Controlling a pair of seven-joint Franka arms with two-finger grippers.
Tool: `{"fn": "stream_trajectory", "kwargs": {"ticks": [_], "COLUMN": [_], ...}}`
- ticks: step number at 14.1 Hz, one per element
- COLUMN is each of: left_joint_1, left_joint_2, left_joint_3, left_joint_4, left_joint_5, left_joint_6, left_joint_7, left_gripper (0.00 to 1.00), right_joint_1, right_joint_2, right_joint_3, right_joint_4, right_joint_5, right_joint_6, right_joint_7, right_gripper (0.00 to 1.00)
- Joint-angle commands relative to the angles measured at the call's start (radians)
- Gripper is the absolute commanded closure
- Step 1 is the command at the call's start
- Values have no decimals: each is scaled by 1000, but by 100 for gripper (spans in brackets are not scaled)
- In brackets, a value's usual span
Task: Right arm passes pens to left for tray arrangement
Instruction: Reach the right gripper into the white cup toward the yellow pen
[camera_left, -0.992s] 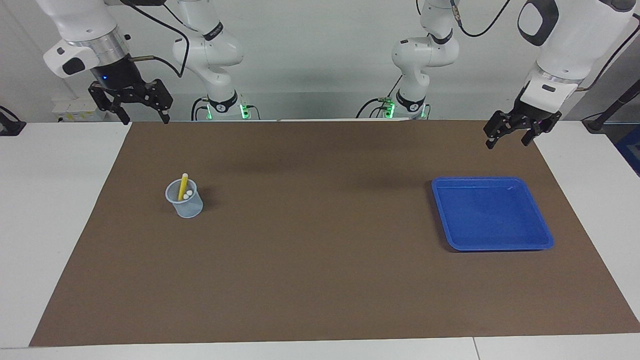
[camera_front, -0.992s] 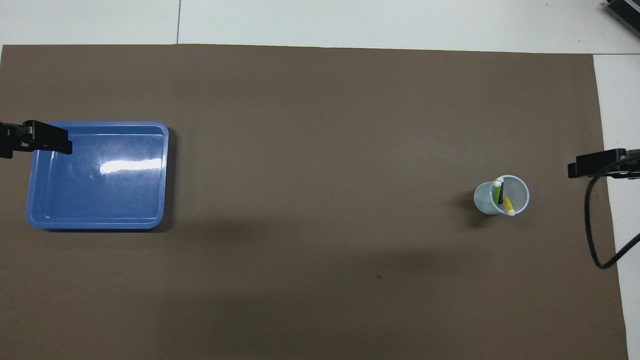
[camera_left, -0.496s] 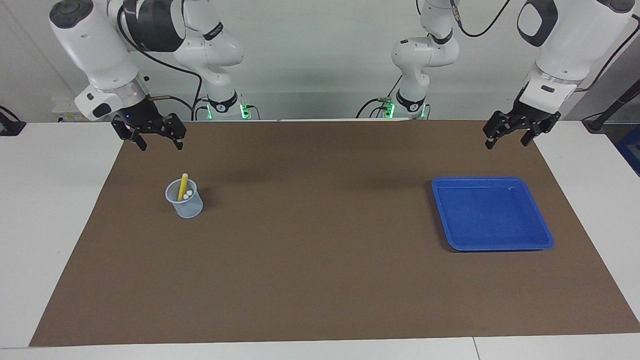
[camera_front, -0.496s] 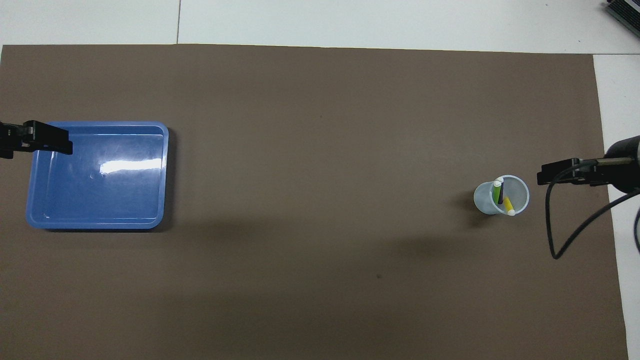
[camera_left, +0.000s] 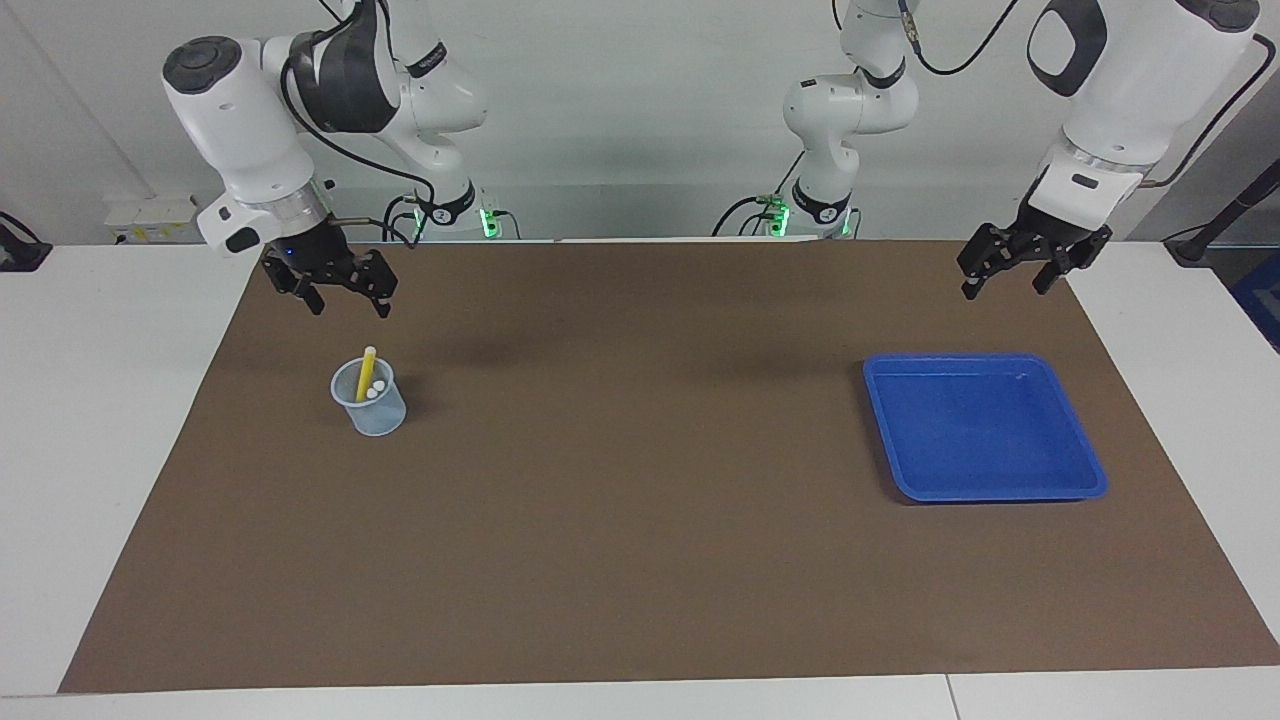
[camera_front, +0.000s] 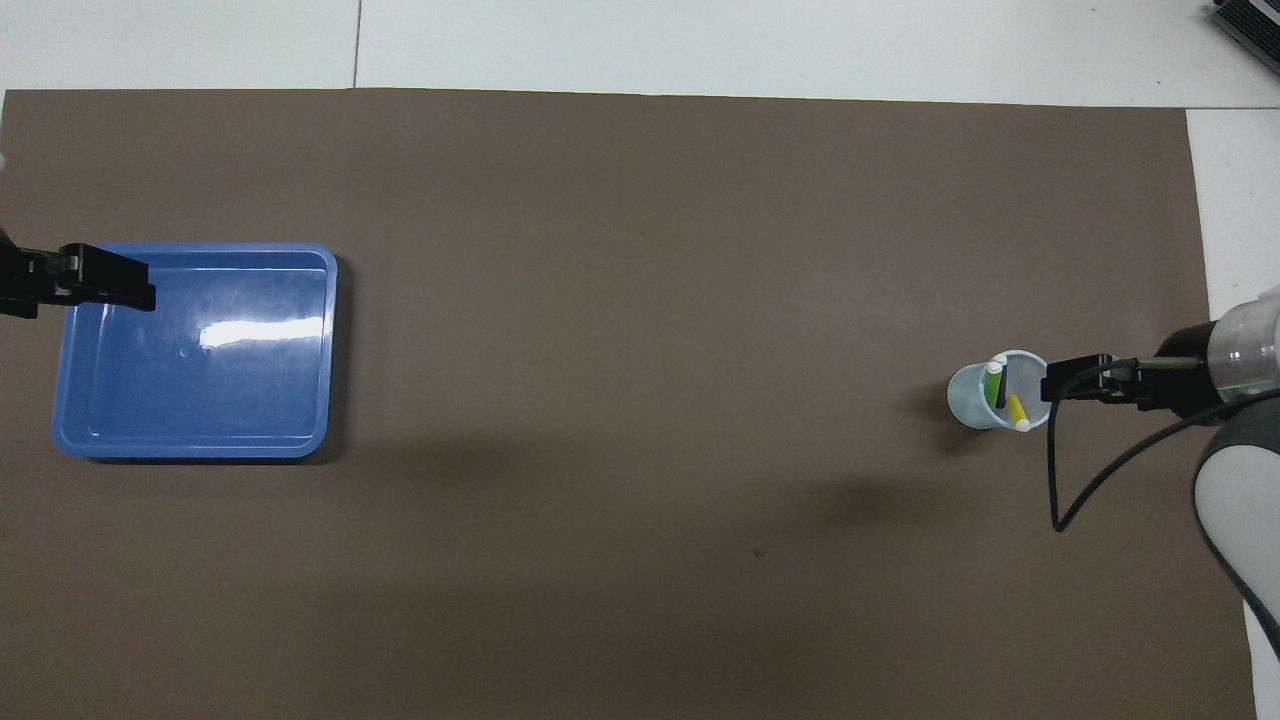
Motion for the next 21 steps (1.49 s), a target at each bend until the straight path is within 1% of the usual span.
{"fn": "stream_trajectory", "kwargs": {"ticks": [1,3,4,7,8,10,13,15,16,17,18,20,21], "left_joint_1": [-17,-17,-12,-12,-12,-9,-17,-17,-8,1,6,-9,-15], "left_joint_2": [-29,-29,-36,-55,-59,-60,-59,-59,-59,-60,-69,-91,-103], "left_joint_3": [8,8,6,8,8,8,8,6,8,11,9,9,6], "left_joint_4": [-45,-46,-64,-103,-109,-115,-115,-114,-111,-115,-126,-167,-195], "left_joint_5": [-12,-12,-20,-26,-27,-27,-26,-32,-71,-134,-167,-191,-192], "left_joint_6": [47,44,46,73,75,76,90,87,84,79,72,67,75], "left_joint_7": [-8,-8,-9,-17,-17,-17,-21,-23,-26,-26,-26,-38,-78], "left_gripper": [0,0,0,0,0,0,0,0,0,0,0,0,0], "right_joint_1": [-7,-17,-39,-42,-43,-43,-51,-79,-86,-85,-85,-85,-85], "right_joint_2": [11,11,3,-6,-6,1,20,40,47,54,57,66,69], "right_joint_3": [0,-3,-2,-2,-2,-2,-2,-2,-2,-2,-2,-2,-2], "right_joint_4": [-77,-109,-135,-184,-198,-200,-200,-201,-201,-201,-201,-201,-201], "right_joint_5": [16,2,0,0,0,0,0,0,0,0,0,-1,0], "right_joint_6": [90,89,90,93,96,98,122,142,147,157,162,176,176], "right_joint_7": [13,-15,-50,-63,-64,-66,-70,-111,-115,-115,-113,-113,-113], "right_gripper": [0,0,0,0,10,14,15,16,16,19,20,20,20]}}
